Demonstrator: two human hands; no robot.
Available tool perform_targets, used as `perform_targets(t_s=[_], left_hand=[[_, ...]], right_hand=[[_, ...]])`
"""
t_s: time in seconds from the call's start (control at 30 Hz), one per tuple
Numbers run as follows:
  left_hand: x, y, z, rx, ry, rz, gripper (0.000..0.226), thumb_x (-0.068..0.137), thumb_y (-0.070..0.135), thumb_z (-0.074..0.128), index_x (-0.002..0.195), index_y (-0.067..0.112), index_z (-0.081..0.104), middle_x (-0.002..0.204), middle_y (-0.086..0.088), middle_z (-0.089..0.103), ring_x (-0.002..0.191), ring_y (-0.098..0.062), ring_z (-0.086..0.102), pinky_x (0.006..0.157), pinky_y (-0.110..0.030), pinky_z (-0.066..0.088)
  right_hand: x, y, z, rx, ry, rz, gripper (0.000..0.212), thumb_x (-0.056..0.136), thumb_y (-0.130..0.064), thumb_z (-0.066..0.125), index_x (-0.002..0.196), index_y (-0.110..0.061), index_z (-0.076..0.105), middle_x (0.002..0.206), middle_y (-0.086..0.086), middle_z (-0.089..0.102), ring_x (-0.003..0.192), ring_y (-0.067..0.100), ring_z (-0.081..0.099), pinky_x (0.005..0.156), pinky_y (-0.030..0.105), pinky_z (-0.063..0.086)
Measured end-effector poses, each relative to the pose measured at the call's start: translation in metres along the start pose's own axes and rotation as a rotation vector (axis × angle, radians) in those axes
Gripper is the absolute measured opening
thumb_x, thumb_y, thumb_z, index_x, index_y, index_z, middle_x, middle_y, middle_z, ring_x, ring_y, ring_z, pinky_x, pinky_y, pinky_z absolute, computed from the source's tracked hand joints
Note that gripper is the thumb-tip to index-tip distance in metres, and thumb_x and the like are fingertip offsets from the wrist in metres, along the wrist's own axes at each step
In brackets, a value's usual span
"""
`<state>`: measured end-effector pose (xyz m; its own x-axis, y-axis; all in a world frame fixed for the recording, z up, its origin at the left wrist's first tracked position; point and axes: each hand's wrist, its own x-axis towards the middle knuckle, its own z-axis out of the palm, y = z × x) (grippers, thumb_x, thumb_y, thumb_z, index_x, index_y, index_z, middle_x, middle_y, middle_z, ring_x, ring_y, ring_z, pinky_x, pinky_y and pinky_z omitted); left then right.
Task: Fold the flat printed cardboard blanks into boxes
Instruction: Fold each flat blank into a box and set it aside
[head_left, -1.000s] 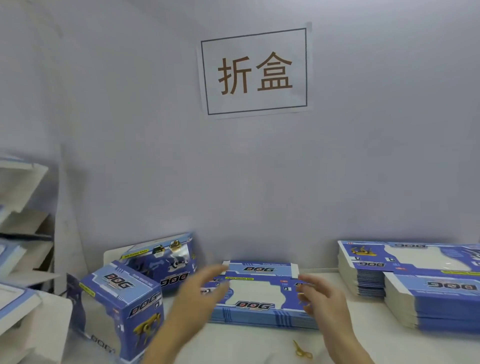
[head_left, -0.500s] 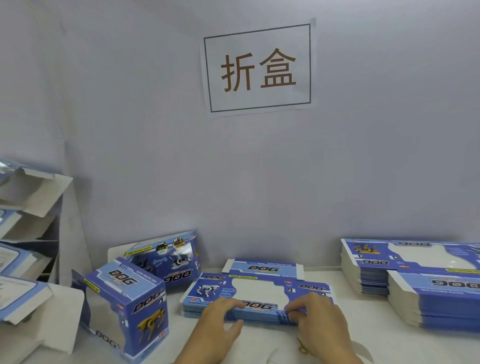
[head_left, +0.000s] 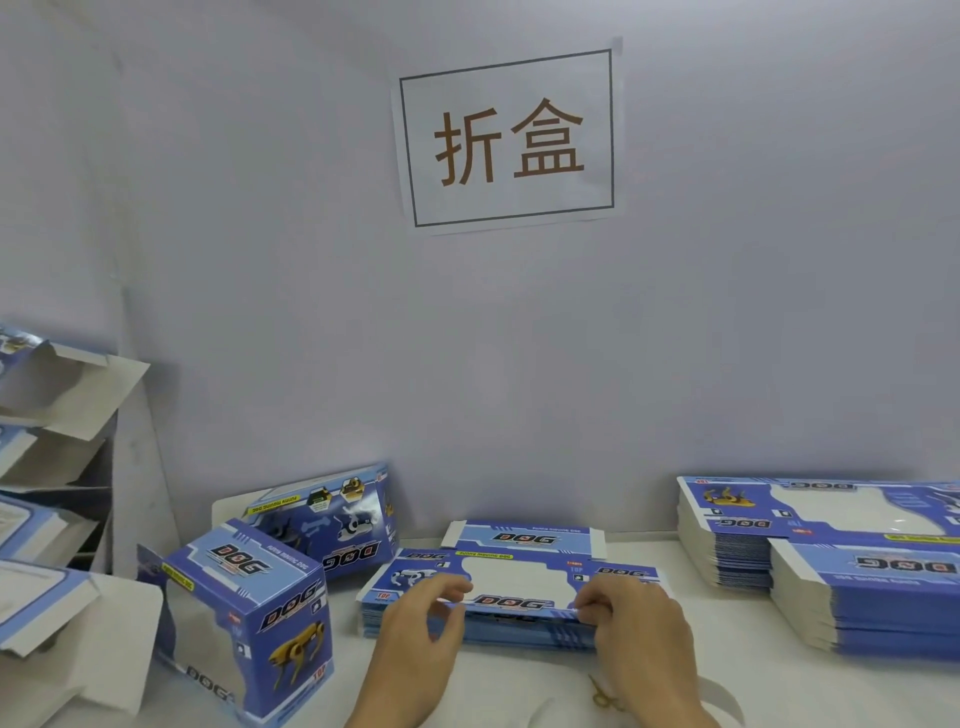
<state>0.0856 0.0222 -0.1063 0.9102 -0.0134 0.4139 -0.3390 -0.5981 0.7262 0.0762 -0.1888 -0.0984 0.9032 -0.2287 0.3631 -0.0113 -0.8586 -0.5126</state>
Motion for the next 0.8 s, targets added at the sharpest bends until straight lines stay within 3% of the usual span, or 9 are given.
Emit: perform_targets(t_s=[0.1, 0.17, 0.23, 0.3, 0.43, 0.53, 0.6, 0.67, 0.8], left_hand=[[0.001, -0.002, -0.001, 0.097, 0.027, 0.09, 0.029, 0.099, 0.016, 0.059, 0.11, 0.043, 0.056, 0.12, 0.026, 0.055, 0.118, 0.001, 0.05, 0.101, -0.021, 0.045], [0.004, -0.001, 0.001, 0.272, -0.053, 0.172, 0.041, 0.102, 0.026, 0.054, 0.138, 0.041, 0.043, 0.145, 0.03, 0.031, 0.143, 0.0, 0.023, 0.118, -0.027, 0.023], [0.005, -0.001, 0.004, 0.449, -0.13, 0.196, 0.055, 0.104, 0.036, 0.046, 0.152, 0.044, 0.02, 0.153, 0.031, 0.01, 0.149, 0.002, 0.004, 0.121, -0.03, 0.012], [0.004, 0.0, 0.007, 0.537, -0.143, 0.195, 0.056, 0.104, 0.04, 0.044, 0.154, 0.044, 0.019, 0.158, 0.027, 0.021, 0.148, 0.001, 0.015, 0.119, -0.03, 0.015], [0.001, 0.004, 0.006, 0.578, -0.076, 0.256, 0.037, 0.106, 0.037, 0.04, 0.142, 0.039, 0.047, 0.143, 0.017, 0.051, 0.13, -0.007, 0.044, 0.109, -0.026, 0.031], [0.003, 0.013, 0.002, 0.579, -0.017, 0.212, 0.031, 0.107, 0.036, 0.039, 0.129, 0.031, 0.06, 0.127, 0.012, 0.063, 0.116, -0.01, 0.051, 0.099, -0.022, 0.037], [0.002, 0.018, -0.002, 0.597, 0.078, 0.316, 0.015, 0.093, 0.025, 0.069, 0.108, 0.022, 0.072, 0.104, 0.01, 0.072, 0.096, -0.011, 0.061, 0.084, -0.021, 0.048], [0.003, 0.014, -0.005, 0.526, 0.215, 0.442, 0.034, 0.053, 0.006, 0.097, 0.078, 0.016, 0.076, 0.072, 0.006, 0.071, 0.065, -0.012, 0.065, 0.059, -0.02, 0.054], [0.008, 0.018, -0.011, 0.484, 0.466, 0.548, 0.041, 0.042, -0.007, 0.096, 0.073, 0.006, 0.074, 0.063, -0.001, 0.067, 0.053, -0.016, 0.063, 0.058, -0.023, 0.047]], right_hand=[[0.0, -0.002, -0.002, 0.032, 0.052, -0.043, 0.012, 0.099, -0.025, 0.058, 0.093, -0.035, 0.059, 0.103, -0.015, 0.07, 0.091, 0.008, 0.051, 0.06, 0.01, 0.032], [0.0, -0.003, -0.003, 0.076, 0.072, -0.08, 0.022, 0.097, -0.017, 0.06, 0.086, -0.035, 0.054, 0.097, -0.013, 0.068, 0.091, 0.009, 0.054, 0.063, 0.011, 0.036], [0.001, -0.004, -0.005, 0.139, 0.091, -0.124, 0.028, 0.095, -0.01, 0.062, 0.081, -0.033, 0.052, 0.091, -0.011, 0.063, 0.088, 0.01, 0.054, 0.059, 0.01, 0.037], [0.002, -0.005, -0.007, 0.182, 0.121, -0.172, 0.033, 0.092, -0.004, 0.063, 0.077, -0.031, 0.051, 0.087, -0.009, 0.06, 0.085, 0.01, 0.052, 0.057, 0.01, 0.038], [0.001, -0.009, -0.008, 0.227, 0.137, -0.311, 0.036, 0.088, 0.001, 0.066, 0.074, -0.029, 0.054, 0.081, -0.007, 0.059, 0.083, 0.015, 0.055, 0.065, 0.017, 0.045], [0.0, -0.013, -0.008, 0.356, 0.331, -0.426, 0.029, 0.078, 0.009, 0.075, 0.078, -0.019, 0.067, 0.08, -0.006, 0.062, 0.076, 0.017, 0.061, 0.066, 0.009, 0.043], [0.001, -0.016, -0.012, 0.412, 0.554, -0.505, 0.017, 0.081, 0.006, 0.07, 0.086, -0.01, 0.07, 0.083, -0.008, 0.06, 0.075, 0.016, 0.06, 0.068, 0.003, 0.04], [0.002, -0.018, -0.015, 0.447, 0.711, -0.552, 0.012, 0.085, -0.003, 0.057, 0.091, -0.007, 0.067, 0.087, -0.008, 0.058, 0.079, 0.014, 0.055, 0.076, 0.005, 0.039], [0.0, -0.03, -0.017, 0.704, 0.711, -0.216, 0.019, 0.088, 0.001, 0.053, 0.09, -0.017, 0.06, 0.082, -0.002, 0.061, 0.075, 0.015, 0.056, 0.069, 0.013, 0.043]])
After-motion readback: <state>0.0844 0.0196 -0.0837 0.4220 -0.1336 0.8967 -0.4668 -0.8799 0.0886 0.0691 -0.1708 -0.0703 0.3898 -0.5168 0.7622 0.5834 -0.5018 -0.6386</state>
